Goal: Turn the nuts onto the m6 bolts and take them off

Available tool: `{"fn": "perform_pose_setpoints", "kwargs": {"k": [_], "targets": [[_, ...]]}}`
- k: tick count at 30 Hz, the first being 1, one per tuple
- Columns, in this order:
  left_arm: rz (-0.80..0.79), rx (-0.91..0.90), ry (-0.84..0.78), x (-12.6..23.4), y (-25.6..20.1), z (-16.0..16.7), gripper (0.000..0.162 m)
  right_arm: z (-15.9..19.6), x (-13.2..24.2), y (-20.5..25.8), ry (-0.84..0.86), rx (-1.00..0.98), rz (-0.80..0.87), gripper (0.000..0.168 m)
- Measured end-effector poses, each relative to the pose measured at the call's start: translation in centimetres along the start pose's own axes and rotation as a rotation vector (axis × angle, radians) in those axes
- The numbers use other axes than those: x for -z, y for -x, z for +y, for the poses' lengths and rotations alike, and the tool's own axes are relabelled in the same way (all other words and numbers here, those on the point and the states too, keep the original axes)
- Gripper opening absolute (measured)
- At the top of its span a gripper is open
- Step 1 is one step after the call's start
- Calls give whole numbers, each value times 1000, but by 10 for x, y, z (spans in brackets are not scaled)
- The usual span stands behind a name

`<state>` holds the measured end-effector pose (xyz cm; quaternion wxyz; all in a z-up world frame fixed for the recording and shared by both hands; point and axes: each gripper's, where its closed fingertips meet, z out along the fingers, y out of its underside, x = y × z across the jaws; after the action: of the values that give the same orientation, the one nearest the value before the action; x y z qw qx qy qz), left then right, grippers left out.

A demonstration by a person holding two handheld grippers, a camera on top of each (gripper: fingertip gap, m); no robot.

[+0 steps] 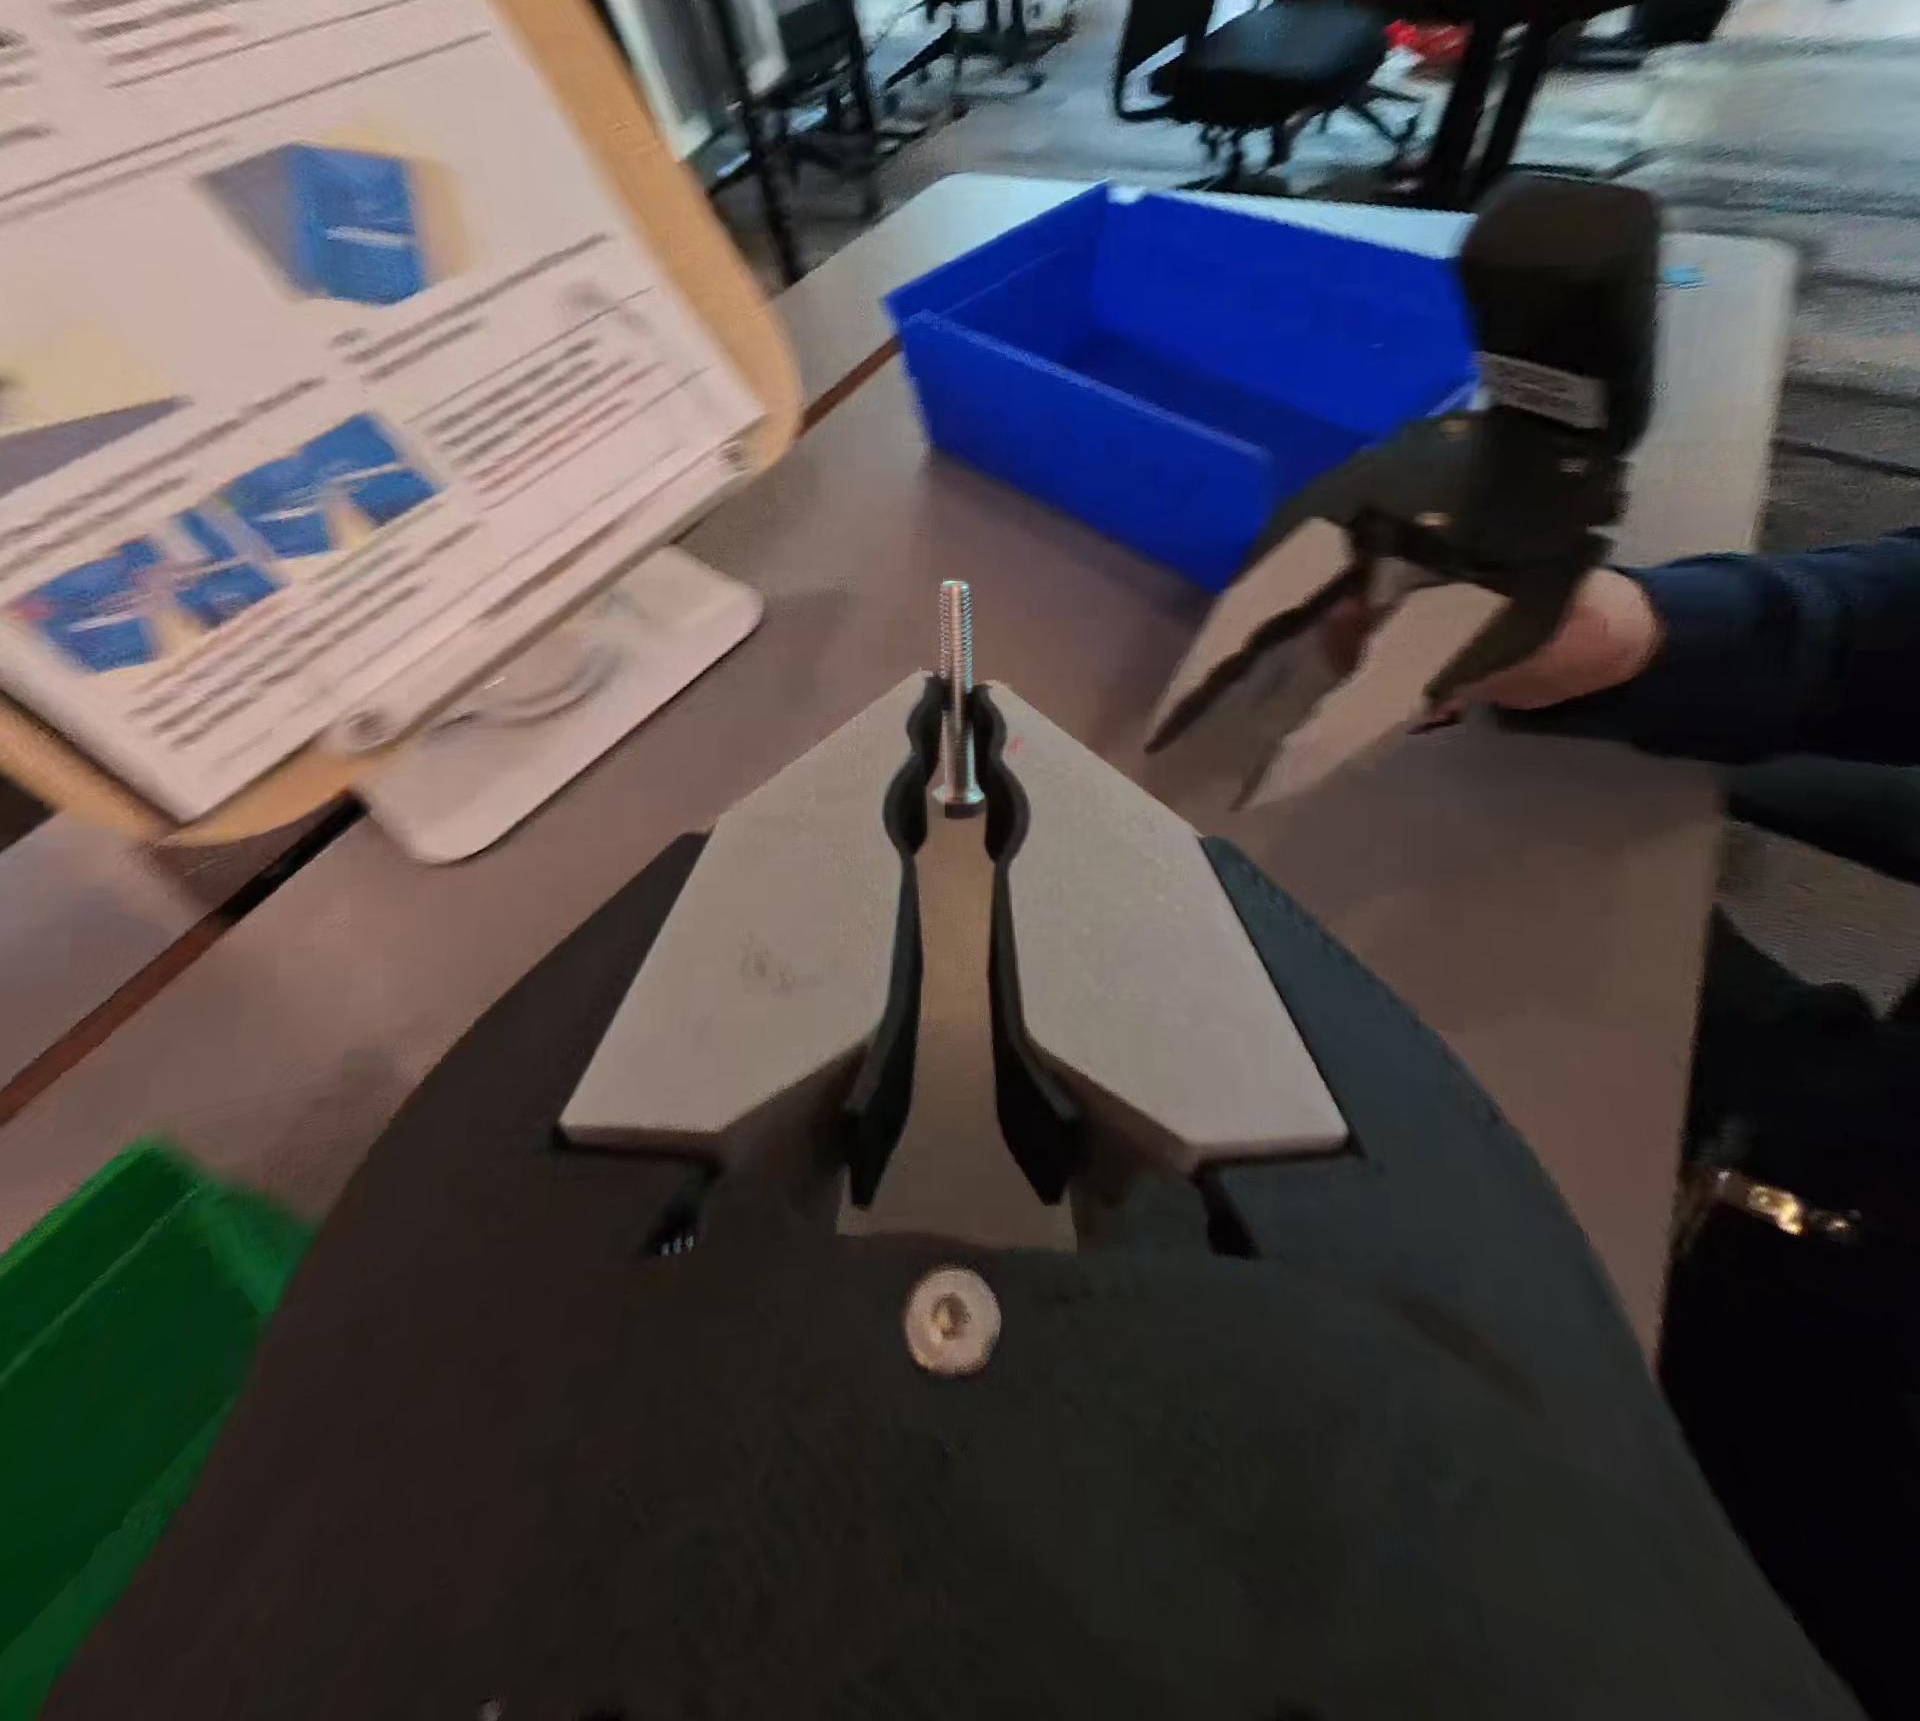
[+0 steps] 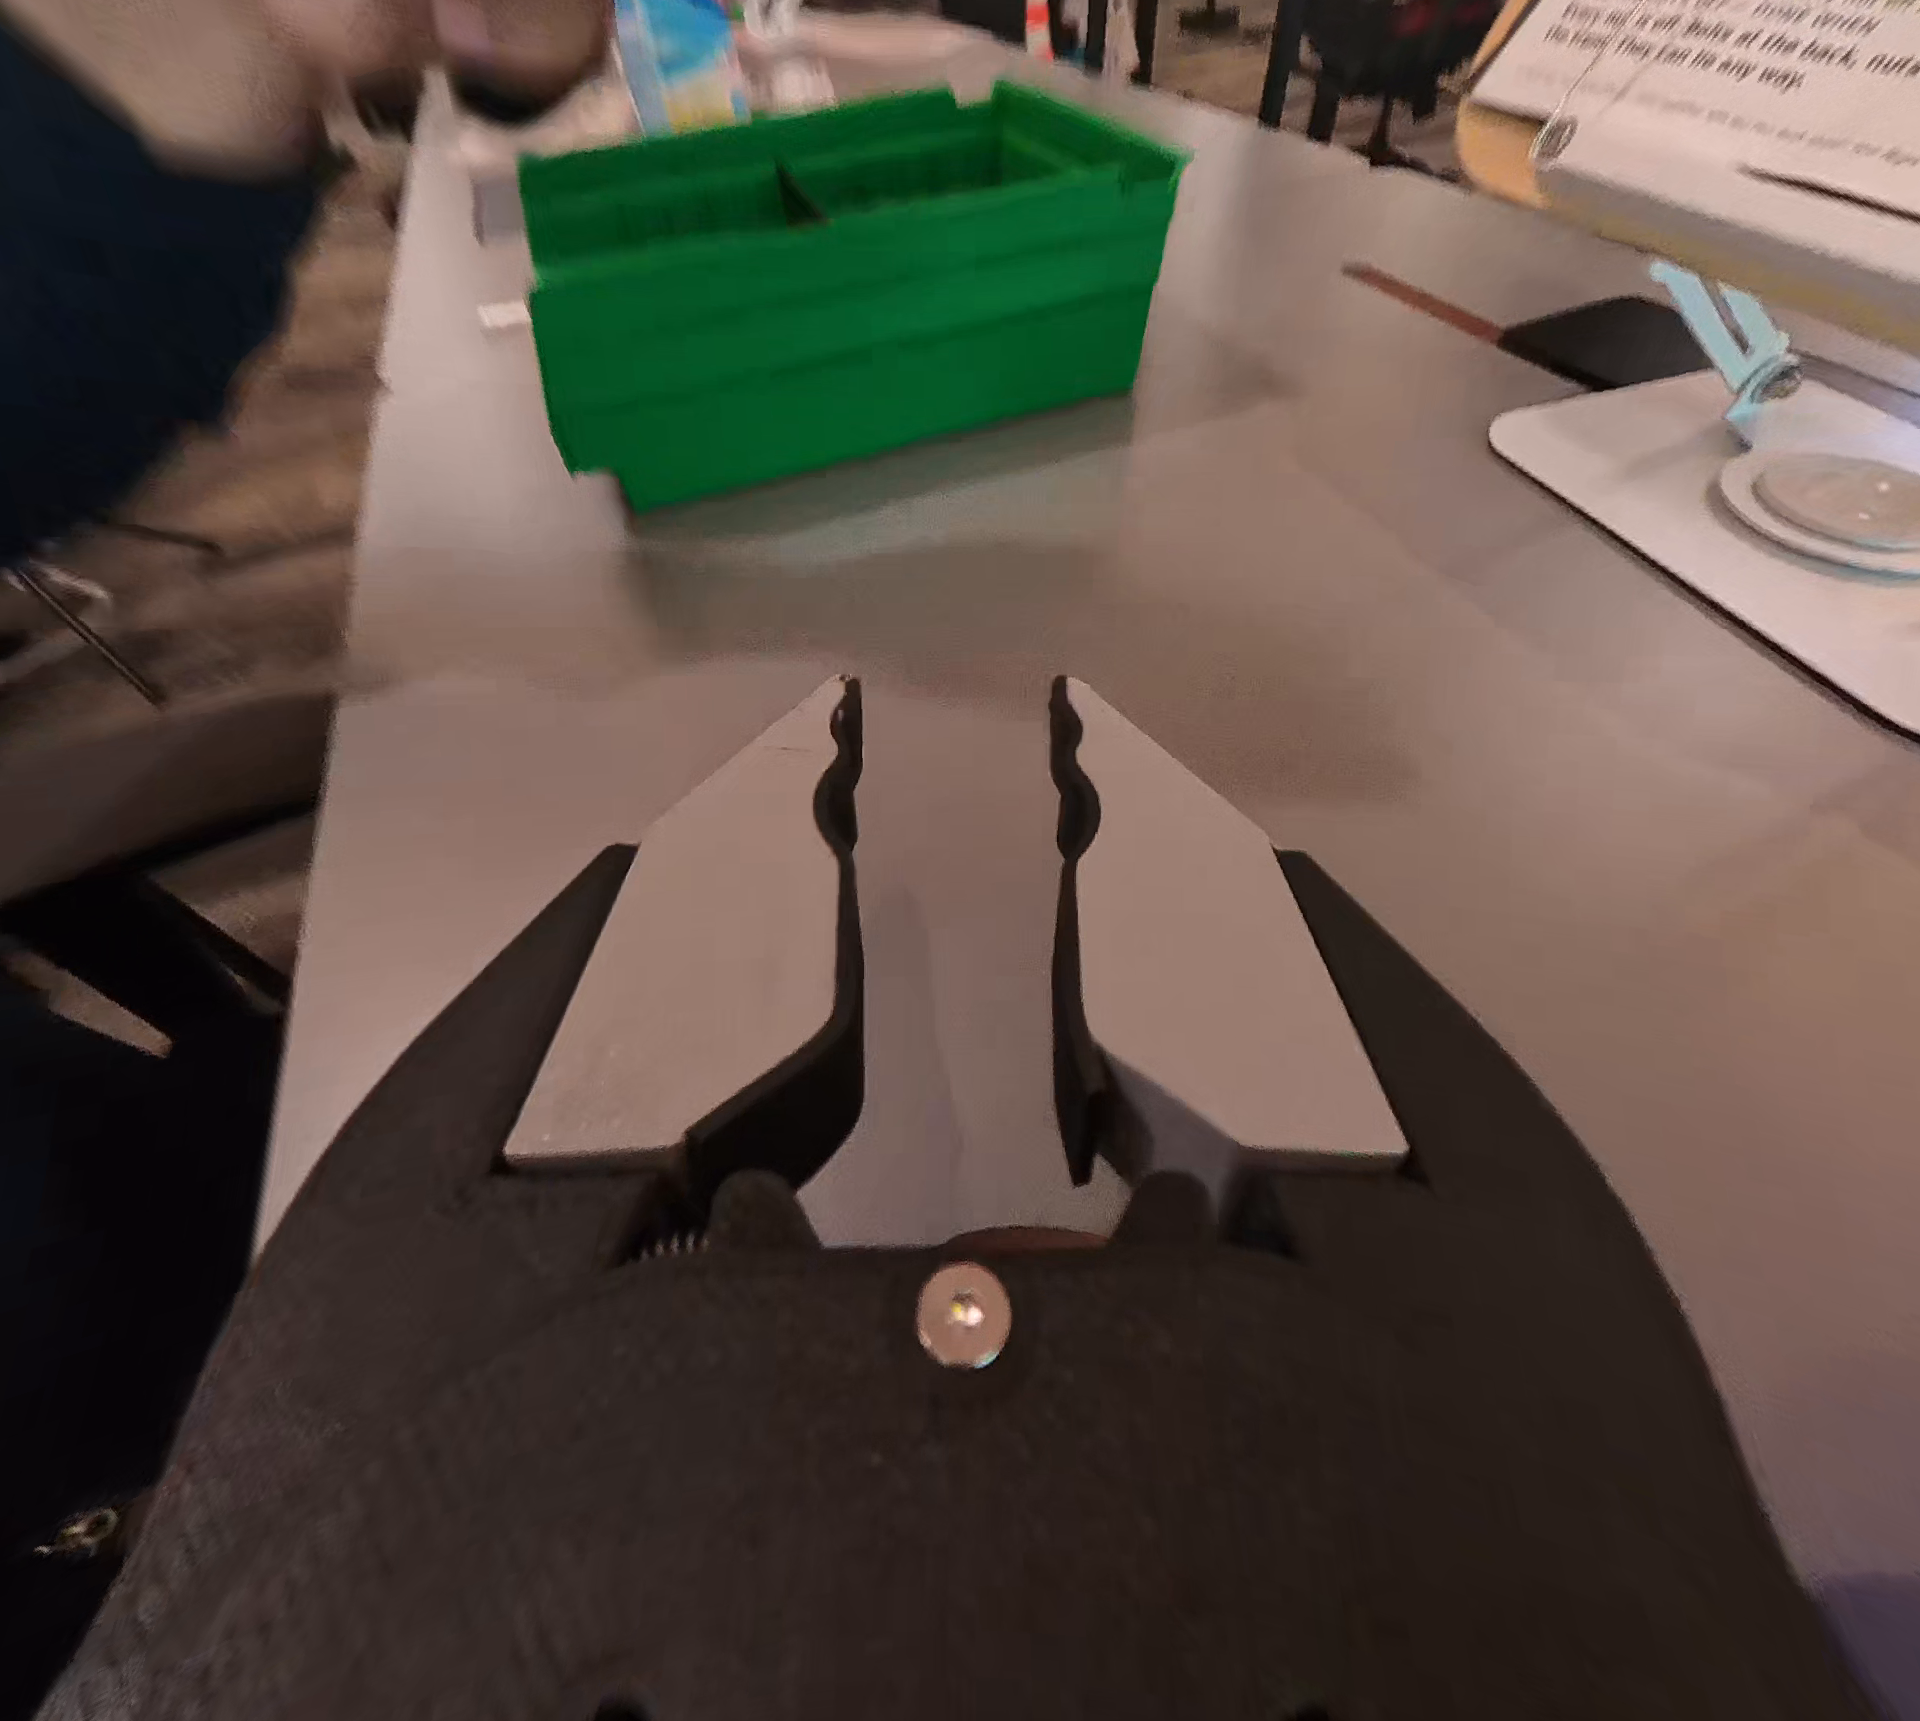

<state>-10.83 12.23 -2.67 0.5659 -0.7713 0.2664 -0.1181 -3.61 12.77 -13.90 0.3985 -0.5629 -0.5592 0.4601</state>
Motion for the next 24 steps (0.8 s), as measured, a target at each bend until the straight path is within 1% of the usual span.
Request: {"fn": "perform_pose_setpoints", "kwargs": {"k": [2,5,6,8,10,14,15,16,21,24], "targets": [[62,0,-62,-26,-36,5,4,-14,12,-3,-88,-38,-20,31],[113,7,-172,-57,-63,16,4,-28,29,-9,-179,-75,-38,25],[115,20,-187,-67,-65,22,4,-31,33,-10,-202,-91,-43,25],[146,48,-158,-85,-73,39,4,-35,37,-12,-235,-124,-67,22],[158,38,-159,-98,-79,50,4,-34,36,-13,-238,-156,-84,22],[148,-21,-182,-102,-84,58,4,-21,24,-14,-162,-179,-86,18],[146,-24,-186,-102,-84,59,4,-19,21,-13,-151,-182,-88,15],[141,-22,-189,-102,-83,60,4,-16,19,-14,-137,-185,-82,7],[133,5,-207,-101,-82,58,3,-17,18,-14,-151,-234,-108,6],[110,-3,-196,-104,-81,61,4,-14,18,-17,-131,-216,-80,5]]}}
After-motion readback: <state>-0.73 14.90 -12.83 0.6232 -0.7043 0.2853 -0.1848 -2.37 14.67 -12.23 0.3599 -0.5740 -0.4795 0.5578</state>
